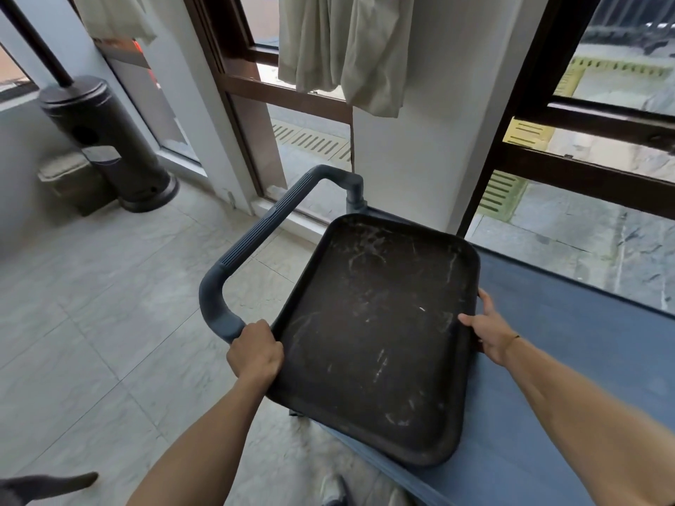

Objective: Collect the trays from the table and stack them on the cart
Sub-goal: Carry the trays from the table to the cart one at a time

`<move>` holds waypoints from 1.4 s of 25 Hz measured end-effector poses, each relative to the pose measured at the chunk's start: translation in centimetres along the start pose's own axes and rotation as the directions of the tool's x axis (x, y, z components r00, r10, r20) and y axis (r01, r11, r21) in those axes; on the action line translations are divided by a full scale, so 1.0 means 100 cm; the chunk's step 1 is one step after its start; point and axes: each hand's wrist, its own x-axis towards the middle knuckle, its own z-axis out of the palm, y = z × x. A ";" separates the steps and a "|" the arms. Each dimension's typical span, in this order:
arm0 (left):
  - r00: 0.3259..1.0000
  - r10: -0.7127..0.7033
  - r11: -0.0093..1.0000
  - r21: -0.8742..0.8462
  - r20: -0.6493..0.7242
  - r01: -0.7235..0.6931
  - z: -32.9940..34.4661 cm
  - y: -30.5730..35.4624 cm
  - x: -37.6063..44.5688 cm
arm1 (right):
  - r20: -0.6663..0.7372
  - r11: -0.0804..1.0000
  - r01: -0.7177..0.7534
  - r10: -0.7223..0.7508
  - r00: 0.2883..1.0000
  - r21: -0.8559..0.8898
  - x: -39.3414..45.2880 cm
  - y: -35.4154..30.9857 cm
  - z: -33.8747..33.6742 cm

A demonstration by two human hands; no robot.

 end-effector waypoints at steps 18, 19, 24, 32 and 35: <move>0.980 0.183 0.978 0.087 0.072 -0.189 -0.002 0.005 0.005 | -0.087 0.940 0.028 -0.061 0.994 -0.341 -0.005 0.013 -0.006; 0.980 0.184 0.978 0.087 0.075 -0.190 -0.003 0.005 0.005 | -0.093 0.939 0.025 -0.061 0.994 -0.342 -0.006 0.013 -0.007; 0.980 0.183 0.977 0.095 0.084 -0.191 -0.005 -0.002 0.001 | -0.104 0.939 0.055 -0.095 0.990 -0.339 -0.007 0.018 -0.005; 0.979 0.185 0.955 0.218 0.083 -0.199 -0.013 -0.019 -0.010 | -0.044 0.910 0.119 -0.148 0.988 -0.398 -0.005 0.017 0.011; 0.976 0.203 0.945 0.247 0.074 -0.216 -0.016 -0.019 -0.010 | -0.051 0.880 0.121 -0.162 0.985 -0.459 -0.005 0.015 0.015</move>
